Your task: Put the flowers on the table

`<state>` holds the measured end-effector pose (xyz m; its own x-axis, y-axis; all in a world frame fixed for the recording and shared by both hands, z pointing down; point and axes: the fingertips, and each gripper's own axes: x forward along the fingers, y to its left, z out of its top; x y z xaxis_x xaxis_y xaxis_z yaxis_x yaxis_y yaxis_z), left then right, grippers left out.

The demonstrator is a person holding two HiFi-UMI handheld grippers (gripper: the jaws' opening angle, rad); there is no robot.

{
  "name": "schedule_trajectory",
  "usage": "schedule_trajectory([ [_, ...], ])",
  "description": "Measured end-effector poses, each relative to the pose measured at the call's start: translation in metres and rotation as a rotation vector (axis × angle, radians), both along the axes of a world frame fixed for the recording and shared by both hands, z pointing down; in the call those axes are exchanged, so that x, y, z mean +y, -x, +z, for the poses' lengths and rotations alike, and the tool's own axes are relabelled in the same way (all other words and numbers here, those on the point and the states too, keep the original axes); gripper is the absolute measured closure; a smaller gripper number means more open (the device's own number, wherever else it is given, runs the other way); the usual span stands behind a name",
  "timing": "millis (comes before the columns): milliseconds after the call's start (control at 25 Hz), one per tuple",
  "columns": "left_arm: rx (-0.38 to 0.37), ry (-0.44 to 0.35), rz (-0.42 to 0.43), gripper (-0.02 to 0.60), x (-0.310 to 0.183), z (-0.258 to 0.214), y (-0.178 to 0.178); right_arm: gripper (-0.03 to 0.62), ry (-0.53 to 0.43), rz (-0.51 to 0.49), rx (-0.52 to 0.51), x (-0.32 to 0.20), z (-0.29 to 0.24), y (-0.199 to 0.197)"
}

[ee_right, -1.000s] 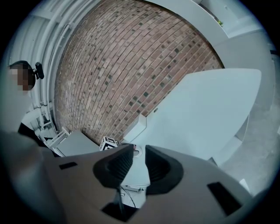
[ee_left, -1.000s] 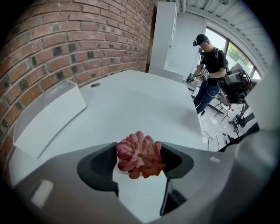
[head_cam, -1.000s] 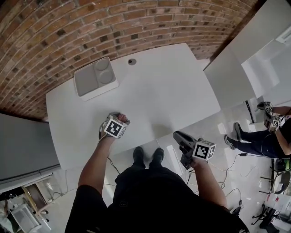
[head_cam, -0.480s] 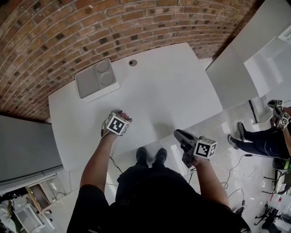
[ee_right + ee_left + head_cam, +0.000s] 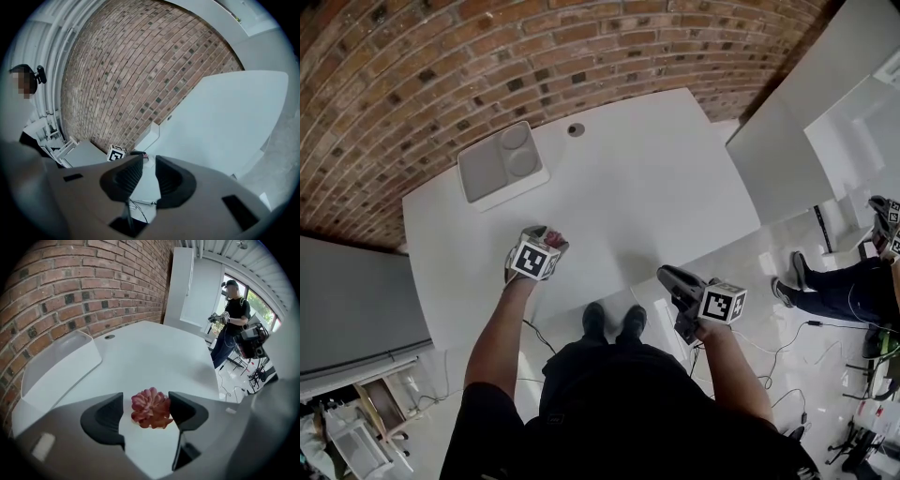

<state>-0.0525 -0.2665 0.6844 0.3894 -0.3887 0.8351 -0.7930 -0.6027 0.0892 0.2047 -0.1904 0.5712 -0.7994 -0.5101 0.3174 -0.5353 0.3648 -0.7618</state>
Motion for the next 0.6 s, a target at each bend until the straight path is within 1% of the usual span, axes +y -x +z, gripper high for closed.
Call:
schedule_trajectory([
  [120,0.010,-0.005,0.000,0.293,0.003,-0.002,0.001,0.500,0.002,-0.006,0.001,0.001,0.000,0.002],
  [320,0.018,0.011,0.007,0.293,0.010,0.000,0.000,0.500,0.005,-0.018,0.000,0.004,0.000,0.008],
  [600,0.027,0.018,0.051,0.293,0.021,0.001,-0.008,0.500,0.011,-0.017,0.006,0.009,0.000,0.007],
])
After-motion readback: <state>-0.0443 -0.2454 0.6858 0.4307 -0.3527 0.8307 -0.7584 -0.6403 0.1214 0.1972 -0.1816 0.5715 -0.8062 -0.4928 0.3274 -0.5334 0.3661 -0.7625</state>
